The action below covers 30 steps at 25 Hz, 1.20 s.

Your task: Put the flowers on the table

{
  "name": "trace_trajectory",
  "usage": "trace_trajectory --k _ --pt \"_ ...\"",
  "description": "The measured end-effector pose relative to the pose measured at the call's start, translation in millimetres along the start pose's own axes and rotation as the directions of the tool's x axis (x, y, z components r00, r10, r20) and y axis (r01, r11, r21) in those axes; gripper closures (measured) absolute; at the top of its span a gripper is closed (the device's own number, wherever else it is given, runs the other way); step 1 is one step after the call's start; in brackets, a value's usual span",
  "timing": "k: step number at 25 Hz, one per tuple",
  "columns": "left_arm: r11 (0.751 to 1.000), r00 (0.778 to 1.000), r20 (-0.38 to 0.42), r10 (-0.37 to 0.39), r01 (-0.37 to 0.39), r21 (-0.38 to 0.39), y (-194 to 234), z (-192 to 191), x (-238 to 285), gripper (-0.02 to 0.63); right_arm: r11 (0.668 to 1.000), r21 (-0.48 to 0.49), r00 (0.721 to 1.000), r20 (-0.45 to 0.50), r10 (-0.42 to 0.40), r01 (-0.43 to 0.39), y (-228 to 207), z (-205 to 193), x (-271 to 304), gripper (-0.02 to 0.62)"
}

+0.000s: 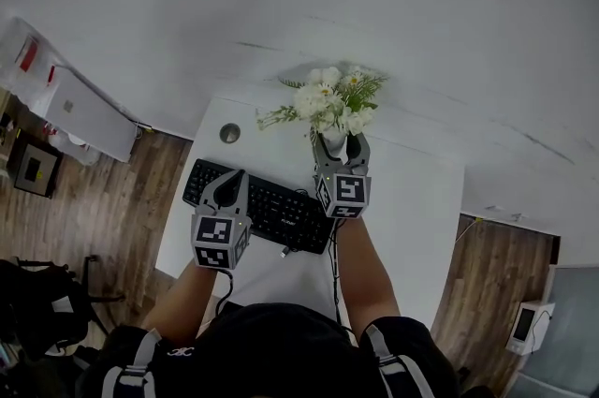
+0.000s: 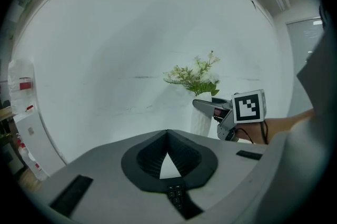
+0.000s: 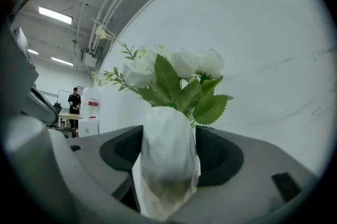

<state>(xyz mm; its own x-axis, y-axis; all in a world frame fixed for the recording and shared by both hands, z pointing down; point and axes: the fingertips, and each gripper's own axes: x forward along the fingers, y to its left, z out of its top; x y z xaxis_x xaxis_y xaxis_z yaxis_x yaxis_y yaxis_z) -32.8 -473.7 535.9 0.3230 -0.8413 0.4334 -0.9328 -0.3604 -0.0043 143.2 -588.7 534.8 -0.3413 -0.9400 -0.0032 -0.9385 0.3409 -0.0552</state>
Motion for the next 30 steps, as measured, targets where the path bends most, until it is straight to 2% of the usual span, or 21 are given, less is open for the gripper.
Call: trace_trajectory --k 6,11,17,23,30 --pt "1.000 0.998 -0.055 -0.005 0.006 0.020 4 -18 29 0.604 1.000 0.010 0.999 -0.045 0.009 -0.008 -10 -39 21 0.275" --pt "1.000 0.999 -0.043 0.011 -0.010 0.012 6 -20 42 0.604 0.999 0.022 0.999 -0.042 0.031 -0.030 -16 -56 27 0.275" --pt "1.000 0.998 -0.064 -0.010 0.011 0.010 0 -29 55 0.604 0.999 0.001 0.998 -0.023 0.052 -0.052 -13 -59 24 0.268" --pt "0.999 0.998 -0.050 -0.036 0.037 0.022 -12 -23 58 0.604 0.999 0.003 0.999 -0.029 0.032 -0.032 -14 -60 13 0.264" --pt "1.000 0.999 -0.043 -0.023 0.023 0.010 -7 -22 46 0.604 1.000 0.001 0.999 -0.044 0.005 -0.005 -14 -60 2 0.262"
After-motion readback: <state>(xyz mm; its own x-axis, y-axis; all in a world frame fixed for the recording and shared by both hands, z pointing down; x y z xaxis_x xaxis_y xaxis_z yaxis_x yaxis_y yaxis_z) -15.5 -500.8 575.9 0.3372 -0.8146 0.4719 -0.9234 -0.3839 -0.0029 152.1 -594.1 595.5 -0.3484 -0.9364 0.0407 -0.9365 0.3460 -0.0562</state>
